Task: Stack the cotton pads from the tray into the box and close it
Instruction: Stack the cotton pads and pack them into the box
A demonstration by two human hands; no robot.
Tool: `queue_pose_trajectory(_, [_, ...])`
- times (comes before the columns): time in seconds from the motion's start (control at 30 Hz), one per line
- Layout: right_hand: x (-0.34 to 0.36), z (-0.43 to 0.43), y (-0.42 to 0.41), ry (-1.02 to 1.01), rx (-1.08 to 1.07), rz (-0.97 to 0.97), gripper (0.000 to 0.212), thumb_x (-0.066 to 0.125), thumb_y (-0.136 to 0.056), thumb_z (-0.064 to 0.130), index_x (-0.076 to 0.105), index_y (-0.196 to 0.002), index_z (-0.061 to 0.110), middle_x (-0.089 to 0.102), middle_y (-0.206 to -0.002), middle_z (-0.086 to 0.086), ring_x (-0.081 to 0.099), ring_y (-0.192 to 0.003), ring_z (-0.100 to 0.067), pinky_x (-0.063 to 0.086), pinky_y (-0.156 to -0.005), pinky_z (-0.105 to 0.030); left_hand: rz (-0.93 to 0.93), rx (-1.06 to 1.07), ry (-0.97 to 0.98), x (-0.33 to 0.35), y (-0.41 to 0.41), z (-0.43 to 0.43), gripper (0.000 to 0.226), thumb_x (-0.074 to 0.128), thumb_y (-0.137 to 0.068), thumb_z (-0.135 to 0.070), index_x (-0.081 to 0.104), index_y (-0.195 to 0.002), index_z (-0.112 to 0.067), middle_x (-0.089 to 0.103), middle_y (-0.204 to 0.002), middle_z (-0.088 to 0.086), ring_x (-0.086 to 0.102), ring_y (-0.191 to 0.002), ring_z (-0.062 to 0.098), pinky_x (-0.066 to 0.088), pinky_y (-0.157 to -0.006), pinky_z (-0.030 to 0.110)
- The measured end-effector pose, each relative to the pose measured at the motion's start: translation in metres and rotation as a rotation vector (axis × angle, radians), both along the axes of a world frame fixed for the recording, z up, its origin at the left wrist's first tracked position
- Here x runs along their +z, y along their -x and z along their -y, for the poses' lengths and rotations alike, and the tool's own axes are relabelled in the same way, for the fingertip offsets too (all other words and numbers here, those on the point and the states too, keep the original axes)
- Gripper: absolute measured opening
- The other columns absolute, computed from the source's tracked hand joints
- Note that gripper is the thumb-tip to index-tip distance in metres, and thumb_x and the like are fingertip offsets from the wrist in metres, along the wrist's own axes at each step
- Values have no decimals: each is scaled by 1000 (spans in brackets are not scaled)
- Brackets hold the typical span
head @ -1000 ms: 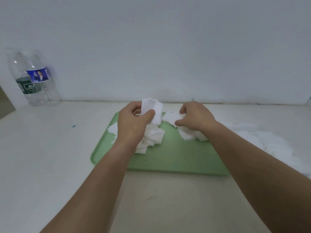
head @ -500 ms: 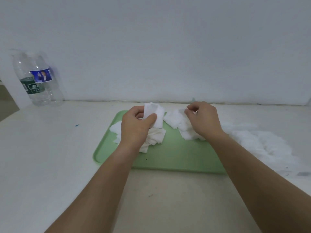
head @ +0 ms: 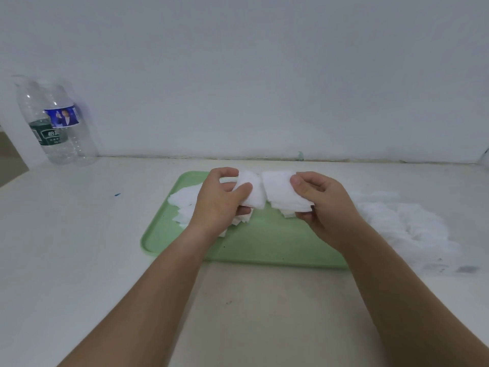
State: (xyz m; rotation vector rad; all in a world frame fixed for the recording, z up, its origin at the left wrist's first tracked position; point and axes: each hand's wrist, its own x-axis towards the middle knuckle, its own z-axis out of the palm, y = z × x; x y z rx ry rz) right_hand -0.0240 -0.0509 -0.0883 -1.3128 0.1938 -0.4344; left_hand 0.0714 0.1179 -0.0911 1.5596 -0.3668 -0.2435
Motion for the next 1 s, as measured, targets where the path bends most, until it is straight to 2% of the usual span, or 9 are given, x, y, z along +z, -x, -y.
queue_pose_trajectory(0.1, [2, 6, 3, 161, 120, -25, 10, 72, -76, 25, 76, -75, 15, 63, -74, -11, 51, -60, -21, 38, -48, -25, 28, -178, -65, 1, 1, 1, 25, 68, -94, -11, 67, -119, -10, 77, -93, 3, 71, -70, 11, 59, -63, 24])
queue_pose_trajectory(0.17, [3, 9, 4, 238, 141, -53, 10, 74, -74, 24, 75, -73, 14, 63, -72, -13, 51, -59, -22, 37, -49, -25, 51, -280, -106, 2, 2, 0, 18, 68, -93, -8, 74, -110, -8, 76, -84, 2, 69, -70, 11, 57, -63, 23])
queue_pose_trajectory(0.27, [3, 12, 6, 350, 134, -77, 10, 76, -81, 17, 73, -78, 8, 64, -69, -12, 52, -55, -18, 38, -45, -23, 51, -358, -120, 1, 6, 1, 16, 66, -94, -9, 76, -107, -8, 76, -86, 8, 71, -76, 14, 60, -71, 30])
queue_pose_trajectory(0.37, [2, 11, 8, 441, 133, -102, 9, 74, -86, 11, 73, -80, 5, 63, -71, -18, 50, -57, -21, 38, -44, -22, 58, -409, -124, 0, 9, 1, 16, 64, -97, -13, 77, -106, -12, 78, -94, 11, 73, -85, 19, 62, -78, 35])
queue_pose_trajectory(0.7, [1, 13, 5, 545, 59, -168, 18, 80, -82, 17, 73, -82, 0, 64, -65, -14, 52, -58, -26, 41, -43, -23, 86, -421, -179, 0, 10, 1, 17, 62, -99, -19, 78, -100, -16, 78, -92, 6, 74, -85, 17, 62, -77, 32])
queue_pose_trajectory(0.83, [-2, 13, 3, 575, 21, -192, 21, 83, -80, 17, 73, -81, -1, 63, -60, -8, 54, -55, -23, 42, -43, -24, 61, -404, -201, 0, 10, 3, 38, 53, -103, -34, 75, -98, -4, 74, -97, 15, 73, -88, 23, 63, -76, 35])
queue_pose_trajectory(0.9, [-2, 12, 3, 575, 15, -190, 22, 82, -81, 18, 72, -83, -1, 64, -61, -8, 55, -54, -21, 43, -44, -24, 82, -425, -198, 0, 11, 2, 28, 62, -99, -33, 77, -99, -9, 76, -95, 7, 74, -89, 19, 61, -74, 31])
queue_pose_trajectory(1.0, [-1, 11, 4, 496, 33, -177, 21, 81, -82, 17, 73, -90, -1, 71, -73, -13, 66, -64, -22, 54, -54, -27, 102, -403, -173, -3, 10, 1, 12, 71, -93, -15, 76, -104, -11, 78, -93, 7, 75, -88, 16, 61, -74, 29])
